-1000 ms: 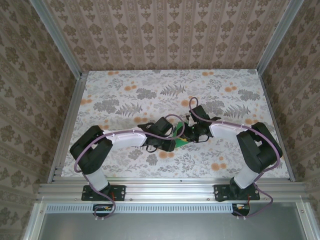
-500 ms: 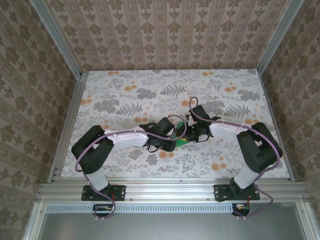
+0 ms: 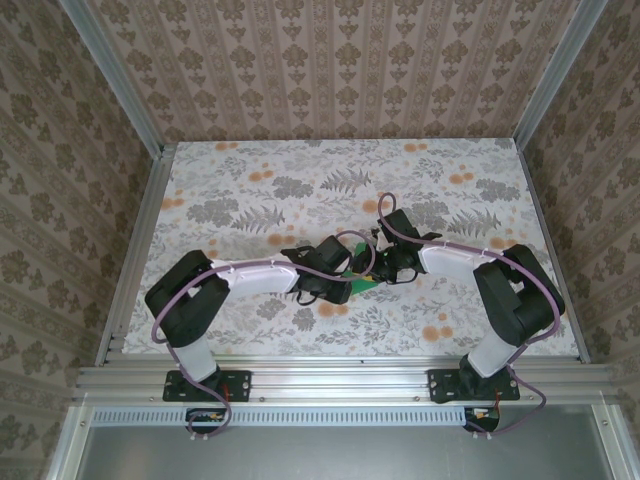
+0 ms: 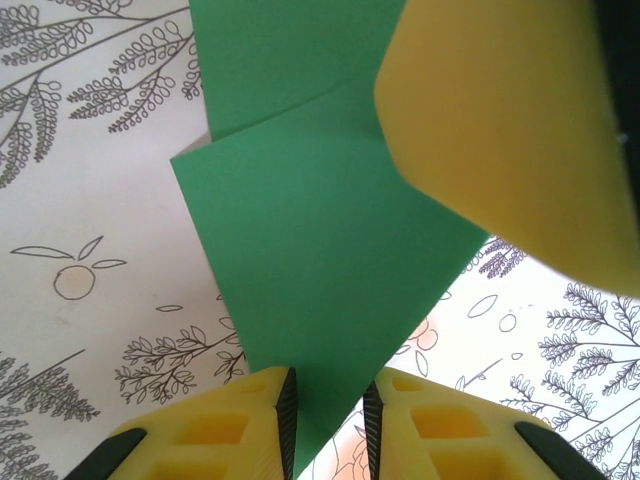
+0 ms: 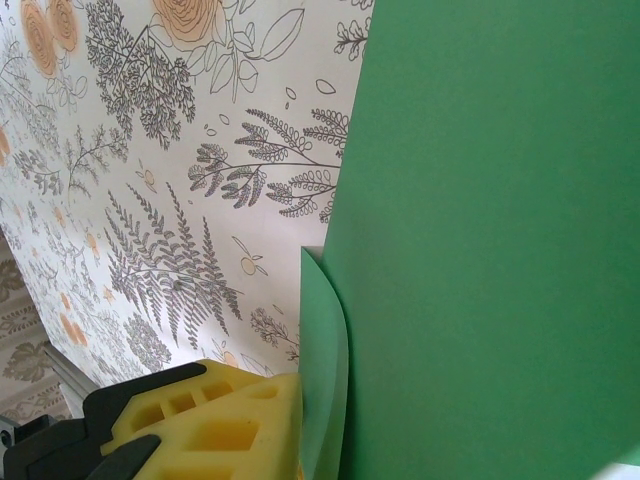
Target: Fold a paper plane with a square sheet of paper (pick it up from the middle)
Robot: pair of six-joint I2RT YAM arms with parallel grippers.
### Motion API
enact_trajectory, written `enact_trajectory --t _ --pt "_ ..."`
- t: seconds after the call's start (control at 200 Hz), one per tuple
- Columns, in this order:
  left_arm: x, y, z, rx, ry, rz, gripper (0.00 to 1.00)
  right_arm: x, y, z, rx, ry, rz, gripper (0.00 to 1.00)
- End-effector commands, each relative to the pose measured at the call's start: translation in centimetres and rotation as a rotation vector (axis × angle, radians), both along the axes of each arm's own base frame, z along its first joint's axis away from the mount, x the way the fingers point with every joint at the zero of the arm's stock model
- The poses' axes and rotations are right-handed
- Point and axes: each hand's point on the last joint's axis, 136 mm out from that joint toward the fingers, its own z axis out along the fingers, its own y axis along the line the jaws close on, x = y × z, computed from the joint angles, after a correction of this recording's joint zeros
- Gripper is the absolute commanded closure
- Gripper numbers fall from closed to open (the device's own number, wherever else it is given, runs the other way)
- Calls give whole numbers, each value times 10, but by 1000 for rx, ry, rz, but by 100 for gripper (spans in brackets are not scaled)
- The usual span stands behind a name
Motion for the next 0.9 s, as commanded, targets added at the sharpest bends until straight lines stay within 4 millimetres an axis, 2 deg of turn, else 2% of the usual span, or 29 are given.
enact_trajectory --t 0.0,0.195,0.495,0.64,0.895 --pt "1 1 -3 37 -11 -20 75 -1 0 1 -12 20 2 78" --pt "2 3 -5 49 -16 -16 77 -1 0 0 -14 20 1 79" --pt "4 2 1 40 -43 -16 68 -1 -1 0 -19 20 3 79" --pt "6 3 2 43 -51 -14 67 -1 0 0 -18 22 2 79" --pt "5 7 -4 65 -45 -11 71 -1 0 1 -14 19 3 80"
